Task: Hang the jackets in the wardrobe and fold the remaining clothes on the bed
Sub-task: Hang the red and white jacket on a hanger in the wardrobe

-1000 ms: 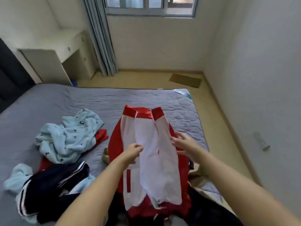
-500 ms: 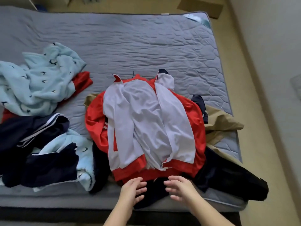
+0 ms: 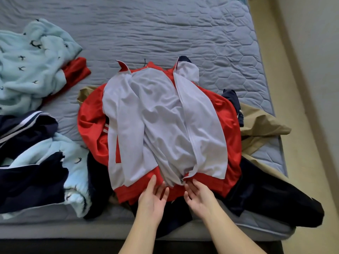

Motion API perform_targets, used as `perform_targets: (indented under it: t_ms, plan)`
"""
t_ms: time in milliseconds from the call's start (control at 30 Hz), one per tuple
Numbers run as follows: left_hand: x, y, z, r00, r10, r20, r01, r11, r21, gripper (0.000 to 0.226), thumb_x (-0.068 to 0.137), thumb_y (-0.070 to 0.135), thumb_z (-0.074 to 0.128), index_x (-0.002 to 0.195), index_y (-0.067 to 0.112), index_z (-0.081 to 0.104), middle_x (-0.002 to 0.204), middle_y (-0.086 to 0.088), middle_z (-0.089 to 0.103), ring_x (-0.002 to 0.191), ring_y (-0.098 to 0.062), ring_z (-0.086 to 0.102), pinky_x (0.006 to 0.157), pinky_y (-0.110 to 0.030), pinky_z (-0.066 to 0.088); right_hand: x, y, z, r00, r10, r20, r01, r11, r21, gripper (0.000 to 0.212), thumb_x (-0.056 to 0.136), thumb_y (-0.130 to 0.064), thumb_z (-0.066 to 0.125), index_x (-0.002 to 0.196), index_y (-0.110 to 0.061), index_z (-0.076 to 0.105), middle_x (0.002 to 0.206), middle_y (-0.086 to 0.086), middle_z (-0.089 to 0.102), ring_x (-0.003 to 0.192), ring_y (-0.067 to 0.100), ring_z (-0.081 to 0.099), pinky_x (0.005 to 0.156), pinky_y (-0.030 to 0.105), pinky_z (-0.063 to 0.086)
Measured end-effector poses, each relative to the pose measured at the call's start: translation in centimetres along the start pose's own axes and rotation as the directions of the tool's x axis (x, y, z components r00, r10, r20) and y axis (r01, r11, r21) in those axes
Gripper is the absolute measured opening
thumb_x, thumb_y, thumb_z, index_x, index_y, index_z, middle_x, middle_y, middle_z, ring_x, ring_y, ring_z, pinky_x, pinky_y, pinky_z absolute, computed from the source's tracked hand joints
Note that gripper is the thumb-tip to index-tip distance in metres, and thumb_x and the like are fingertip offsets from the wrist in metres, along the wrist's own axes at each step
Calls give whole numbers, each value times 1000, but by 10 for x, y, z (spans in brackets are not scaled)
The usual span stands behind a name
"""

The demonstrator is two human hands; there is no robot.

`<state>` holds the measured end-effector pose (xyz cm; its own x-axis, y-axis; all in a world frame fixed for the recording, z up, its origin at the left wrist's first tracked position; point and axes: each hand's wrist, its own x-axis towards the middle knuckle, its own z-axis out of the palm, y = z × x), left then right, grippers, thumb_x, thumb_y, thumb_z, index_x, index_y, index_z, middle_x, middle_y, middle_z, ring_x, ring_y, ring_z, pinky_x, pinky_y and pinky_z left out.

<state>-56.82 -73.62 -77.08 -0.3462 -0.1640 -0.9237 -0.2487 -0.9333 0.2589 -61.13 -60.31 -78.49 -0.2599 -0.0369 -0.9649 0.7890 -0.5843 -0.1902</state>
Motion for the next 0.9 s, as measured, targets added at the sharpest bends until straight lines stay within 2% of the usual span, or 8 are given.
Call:
perform_targets:
  t_ms: [133, 233, 300, 433, 500, 633, 800, 900]
  plan:
    - [4, -2, 11, 998, 63, -24, -61, 996, 65, 13, 81, 9, 69, 80, 17, 60, 64, 3, 66, 67, -11, 57, 64, -27, 46, 5, 2, 1, 1000, 1, -21, -2, 999, -43, 1, 88, -10, 63, 87, -11, 63, 75, 1, 62, 66, 11, 50, 57, 24, 39]
    - [5, 1, 14, 982, 179, -56, -178, 984, 27, 15, 84, -2, 61, 82, 13, 58, 75, -4, 67, 78, -18, 61, 65, -30, 50, 9, 1, -2, 997, -49, -54, 47, 998, -49, 10, 88, -6, 61, 89, -15, 60, 82, 2, 62, 77, 15, 56, 62, 27, 42]
    - [5, 5, 13, 973, 218, -70, -221, 974, -42, 13, 85, -7, 53, 85, 6, 57, 80, -10, 65, 77, -23, 64, 58, -31, 56, 9, 0, -4, 999, -50, -22, 50, 999, 10, 9, 89, -5, 60, 91, -13, 59, 85, 3, 63, 75, 15, 57, 60, 26, 40]
    - [0, 7, 5, 983, 184, 0, -183, 981, -57, 8, 87, -2, 56, 82, 4, 60, 72, -10, 68, 58, -18, 67, 52, -27, 56, 6, 2, -2, 1000, 0, 26, 2, 998, -65, 2, 85, -11, 66, 86, -10, 66, 84, 2, 65, 73, 13, 54, 60, 25, 40]
    - [-3, 8, 3, 986, 158, 45, -158, 987, -11, 7, 85, 4, 63, 79, 8, 63, 68, -6, 69, 56, -15, 66, 53, -26, 56, 6, 3, 2, 1000, 13, 6, -12, 997, -78, 2, 85, -9, 66, 85, -9, 64, 86, 5, 64, 81, 16, 57, 62, 27, 42]
    - [-5, 13, 0, 988, 136, 75, -143, 986, 86, 9, 82, 6, 65, 77, 11, 62, 64, -2, 68, 53, -12, 64, 51, -23, 54, 10, 2, 10, 998, -22, 53, 21, 1000, 19, 5, 86, -5, 62, 83, -9, 61, 70, 1, 61, 58, 10, 47, 52, 22, 33]
    - [-8, 18, -6, 981, 181, 70, -190, 970, 149, 5, 80, 6, 66, 79, 11, 64, 66, -2, 70, 53, -12, 65, 49, -22, 53, 15, 1, 10, 997, -71, 23, 72, 995, -64, 12, 84, -9, 66, 86, -15, 56, 71, 0, 60, 61, 10, 49, 52, 23, 36]
    - [-13, 19, -8, 975, 193, 111, -214, 952, 219, 12, 75, 8, 68, 64, 13, 68, 60, -2, 66, 50, -10, 62, 46, -21, 51, 7, 0, 9, 984, -85, 157, 98, 992, -74, 12, 78, -10, 69, 85, -12, 59, 67, 2, 63, 58, 10, 55, 49, 22, 36]
